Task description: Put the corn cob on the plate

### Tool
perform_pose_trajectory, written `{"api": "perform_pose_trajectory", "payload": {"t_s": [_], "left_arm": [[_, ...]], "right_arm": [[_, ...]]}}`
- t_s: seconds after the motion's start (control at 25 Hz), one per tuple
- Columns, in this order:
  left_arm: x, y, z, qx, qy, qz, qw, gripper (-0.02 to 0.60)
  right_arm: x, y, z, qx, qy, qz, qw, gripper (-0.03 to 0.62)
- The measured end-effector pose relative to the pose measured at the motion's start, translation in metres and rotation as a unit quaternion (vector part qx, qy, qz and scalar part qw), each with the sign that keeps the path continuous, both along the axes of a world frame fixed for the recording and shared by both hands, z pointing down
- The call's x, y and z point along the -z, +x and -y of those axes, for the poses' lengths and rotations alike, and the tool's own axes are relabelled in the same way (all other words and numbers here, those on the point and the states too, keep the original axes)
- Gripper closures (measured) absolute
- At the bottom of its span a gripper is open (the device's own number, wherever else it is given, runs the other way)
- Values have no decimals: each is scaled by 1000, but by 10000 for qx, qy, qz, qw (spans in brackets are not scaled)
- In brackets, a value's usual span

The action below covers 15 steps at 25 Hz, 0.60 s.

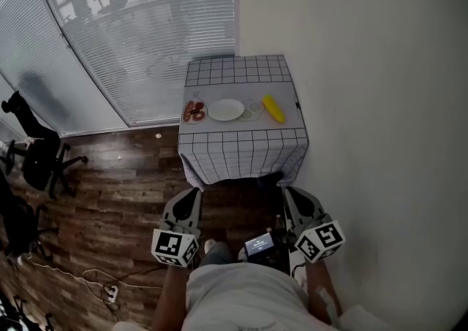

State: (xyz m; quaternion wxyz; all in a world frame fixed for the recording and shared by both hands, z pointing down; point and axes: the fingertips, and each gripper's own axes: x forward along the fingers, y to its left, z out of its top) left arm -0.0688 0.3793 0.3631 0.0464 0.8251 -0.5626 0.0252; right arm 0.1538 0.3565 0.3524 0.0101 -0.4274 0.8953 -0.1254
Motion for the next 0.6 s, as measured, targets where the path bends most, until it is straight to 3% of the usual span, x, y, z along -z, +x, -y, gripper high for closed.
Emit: {"api": "perform_pose_trajectory", "payload": {"t_s": [0.12, 0.36, 0.52, 0.6], "left_arm": [[-3, 4, 6, 34, -12, 46, 10000, 574], [1, 10, 28, -44, 88, 61, 9999, 574], [-4, 14, 50, -62, 87, 560, 9984, 574], [-5, 13, 65, -90, 102, 617, 9980, 574]], "right_arm": [[-9, -3, 3, 136, 71, -211, 9997, 588], [9, -7, 19, 318, 115, 290, 9990, 588], [2, -6, 39, 244, 109, 141, 9995, 588], [-2, -7, 52, 176, 76, 98, 9998, 588]]}}
